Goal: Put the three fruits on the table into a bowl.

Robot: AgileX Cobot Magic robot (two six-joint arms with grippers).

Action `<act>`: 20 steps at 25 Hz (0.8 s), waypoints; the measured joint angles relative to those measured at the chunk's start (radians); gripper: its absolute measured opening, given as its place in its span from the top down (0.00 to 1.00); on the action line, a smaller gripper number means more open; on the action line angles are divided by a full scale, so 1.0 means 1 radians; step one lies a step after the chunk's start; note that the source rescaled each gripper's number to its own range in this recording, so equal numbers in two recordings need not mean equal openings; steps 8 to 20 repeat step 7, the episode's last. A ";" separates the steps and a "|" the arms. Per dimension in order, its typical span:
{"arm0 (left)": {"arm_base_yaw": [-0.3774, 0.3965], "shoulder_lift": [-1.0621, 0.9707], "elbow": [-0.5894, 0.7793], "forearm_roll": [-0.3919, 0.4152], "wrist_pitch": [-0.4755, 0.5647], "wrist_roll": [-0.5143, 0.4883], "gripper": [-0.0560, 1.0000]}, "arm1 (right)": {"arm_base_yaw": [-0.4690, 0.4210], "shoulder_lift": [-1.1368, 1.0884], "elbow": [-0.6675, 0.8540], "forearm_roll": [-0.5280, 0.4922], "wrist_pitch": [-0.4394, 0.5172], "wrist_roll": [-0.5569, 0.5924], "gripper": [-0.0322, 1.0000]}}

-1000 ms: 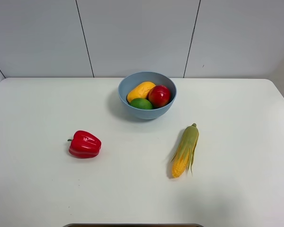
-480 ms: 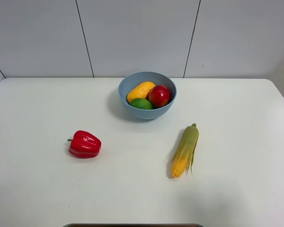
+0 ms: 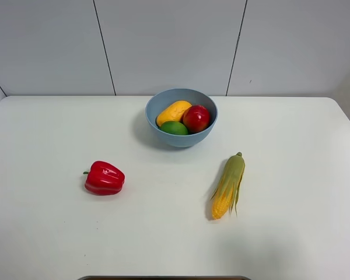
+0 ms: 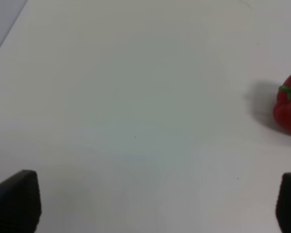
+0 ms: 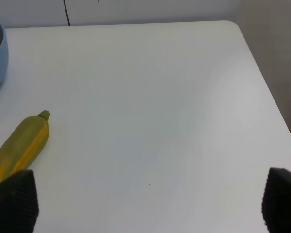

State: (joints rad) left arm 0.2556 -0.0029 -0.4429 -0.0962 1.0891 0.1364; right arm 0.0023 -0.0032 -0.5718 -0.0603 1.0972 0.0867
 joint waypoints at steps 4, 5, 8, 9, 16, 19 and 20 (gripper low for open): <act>-0.006 0.000 0.000 0.000 -0.001 0.000 0.02 | 0.000 0.000 0.000 0.000 0.000 0.000 0.00; -0.015 0.000 0.000 0.000 -0.001 0.000 0.02 | 0.000 0.000 0.000 0.000 0.000 0.000 0.00; -0.042 0.000 0.000 0.000 -0.001 0.000 0.02 | 0.000 0.000 0.000 0.000 0.000 0.000 0.00; -0.042 0.000 0.000 0.000 -0.001 0.000 0.02 | 0.000 0.000 0.000 0.000 0.000 0.000 0.00; -0.042 0.000 0.000 0.000 -0.001 0.000 0.02 | 0.000 0.000 0.000 0.000 0.000 0.000 0.00; -0.042 0.000 0.000 0.000 -0.001 0.000 0.02 | 0.000 0.000 0.000 0.000 0.000 0.000 0.00; -0.042 0.000 0.000 0.000 -0.001 0.000 0.02 | 0.000 0.000 0.000 0.000 0.000 0.000 0.00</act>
